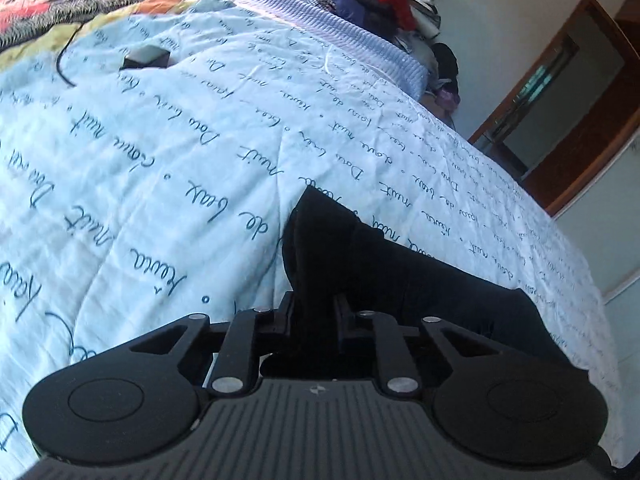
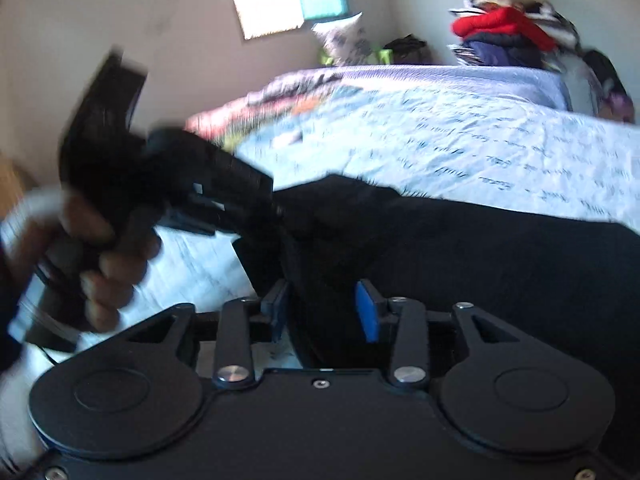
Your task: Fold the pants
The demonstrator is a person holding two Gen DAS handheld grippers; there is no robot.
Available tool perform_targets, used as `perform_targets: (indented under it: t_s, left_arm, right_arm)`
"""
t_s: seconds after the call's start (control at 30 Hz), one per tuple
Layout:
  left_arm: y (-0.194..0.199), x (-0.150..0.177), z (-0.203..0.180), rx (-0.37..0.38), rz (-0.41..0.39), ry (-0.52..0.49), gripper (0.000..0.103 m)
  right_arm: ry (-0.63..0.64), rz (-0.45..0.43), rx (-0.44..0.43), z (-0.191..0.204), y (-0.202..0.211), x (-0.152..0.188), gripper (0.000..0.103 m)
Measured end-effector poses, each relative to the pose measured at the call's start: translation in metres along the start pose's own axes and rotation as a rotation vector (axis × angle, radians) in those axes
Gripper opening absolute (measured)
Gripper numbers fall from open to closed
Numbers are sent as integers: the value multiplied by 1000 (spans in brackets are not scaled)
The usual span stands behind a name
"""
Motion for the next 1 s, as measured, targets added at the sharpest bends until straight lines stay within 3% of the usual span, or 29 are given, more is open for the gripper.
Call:
perform_targets:
  t_s: [0.03, 0.07, 0.1, 0.17, 0.33, 0.53, 0.67, 0.8, 0.93, 1.0]
  left_arm:
    - [-2, 0, -1, -7, 8, -7, 17]
    - [-7, 0, -1, -10, 19, -9, 15]
    - [-9, 0, 0, -16, 28, -4, 15]
    - [-10, -1, 1, -6, 35, 19, 12]
    - [14, -17, -13, 74, 9, 46, 10]
    - [22, -28, -65, 106, 2, -27, 10]
    - [26, -25, -119, 147, 2, -100, 10]
    - [25, -6, -202, 193, 6, -251, 10]
    - [-2, 48, -298, 248, 63, -451, 9]
    - [-28, 79, -329, 236, 107, -528, 10]
  right_arm:
    - [-10, 50, -12, -1, -6, 6, 67]
    - [4, 138, -20, 0, -19, 15, 75]
    - [69, 153, -1, 4, -26, 25, 79]
    - [133, 116, 17, 13, -21, 29, 79]
    - [-154, 54, -181, -12, 15, 9, 79]
    - [-407, -125, -251, -63, 88, 7, 79]
    - [-477, -253, -215, -96, 139, 13, 79]
    - [-577, -361, -214, -136, 184, 27, 80]
    - [-832, -412, -281, -195, 202, 55, 83]
    - [-1064, -389, -367, -228, 190, 81, 85]
Point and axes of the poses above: each gripper's, at about its wrist camera, not at the fingertips, and y roughly against the way its jaws point, z to its left, x to its underside, the point moved 2 cm from there along -y, roughly the way its jaws point, and after that the axes turned 6 degrees about -y, right-handed, at the moved point
